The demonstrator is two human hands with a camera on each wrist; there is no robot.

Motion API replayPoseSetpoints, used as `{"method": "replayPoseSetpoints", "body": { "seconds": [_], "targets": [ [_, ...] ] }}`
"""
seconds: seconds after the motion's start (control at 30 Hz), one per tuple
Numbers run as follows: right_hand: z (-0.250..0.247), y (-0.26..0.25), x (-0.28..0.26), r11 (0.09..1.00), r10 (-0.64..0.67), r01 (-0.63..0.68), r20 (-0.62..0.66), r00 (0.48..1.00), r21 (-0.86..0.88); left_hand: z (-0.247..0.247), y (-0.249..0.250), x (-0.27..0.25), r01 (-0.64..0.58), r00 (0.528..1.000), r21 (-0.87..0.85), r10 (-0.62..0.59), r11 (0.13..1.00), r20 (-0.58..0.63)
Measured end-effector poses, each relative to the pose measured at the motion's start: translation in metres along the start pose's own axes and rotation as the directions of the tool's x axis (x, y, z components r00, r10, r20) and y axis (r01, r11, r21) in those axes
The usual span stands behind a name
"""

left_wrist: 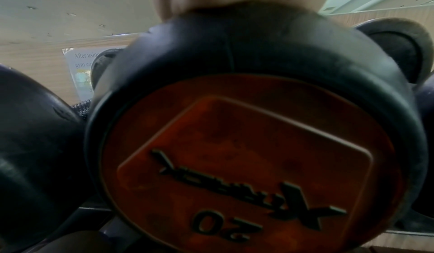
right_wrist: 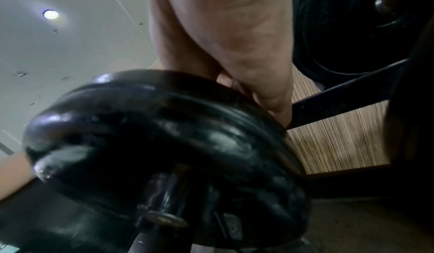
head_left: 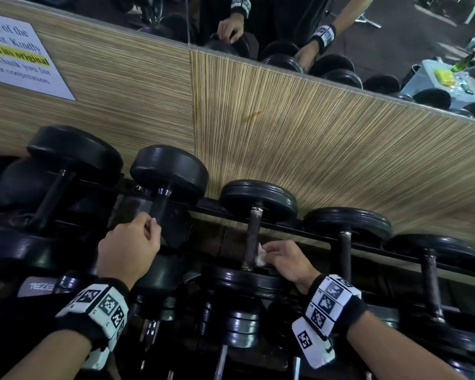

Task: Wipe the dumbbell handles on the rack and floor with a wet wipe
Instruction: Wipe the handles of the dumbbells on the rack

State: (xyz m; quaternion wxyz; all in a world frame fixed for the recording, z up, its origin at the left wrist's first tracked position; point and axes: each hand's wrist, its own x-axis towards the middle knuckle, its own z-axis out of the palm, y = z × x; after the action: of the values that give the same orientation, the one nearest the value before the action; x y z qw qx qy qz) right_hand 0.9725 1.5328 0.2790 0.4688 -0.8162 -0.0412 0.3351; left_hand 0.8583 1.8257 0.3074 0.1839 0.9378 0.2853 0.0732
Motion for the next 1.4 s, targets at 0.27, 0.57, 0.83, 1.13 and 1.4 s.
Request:
{"method": "replayPoseSetpoints", "body": {
  "seconds": [0.27, 0.57, 0.83, 1.13, 1.4],
  "targets": [
    [0.002, -0.006, -0.002, 0.996, 0.084, -0.082, 0.072, 0.994, -0.037, -0.001, 0.001, -0.001, 0.016, 1.000, -0.007, -0.016, 1.000, 0.000],
    [0.004, -0.005, 0.002, 0.994, 0.105, -0.099, 0.134, 0.985, -0.053, -0.002, 0.001, 0.000, 0.031, 1.000, 0.000, -0.031, 1.000, 0.000],
    [-0.004, -0.015, 0.012, 0.987, 0.059, -0.053, -0.036, 0.998, 0.150, -0.002, 0.001, 0.001, 0.049, 0.999, 0.011, -0.049, 0.999, 0.008],
    [-0.012, -0.018, 0.021, 0.998, 0.032, -0.030, -0.032, 0.999, 0.062, -0.002, 0.001, 0.001, 0.046, 0.999, 0.000, -0.046, 0.999, 0.028],
    [-0.010, -0.014, 0.019, 0.998, 0.045, -0.044, -0.019, 0.999, 0.046, -0.003, 0.003, 0.000, 0.057, 0.998, -0.003, -0.057, 0.998, 0.031]
  ]
}}
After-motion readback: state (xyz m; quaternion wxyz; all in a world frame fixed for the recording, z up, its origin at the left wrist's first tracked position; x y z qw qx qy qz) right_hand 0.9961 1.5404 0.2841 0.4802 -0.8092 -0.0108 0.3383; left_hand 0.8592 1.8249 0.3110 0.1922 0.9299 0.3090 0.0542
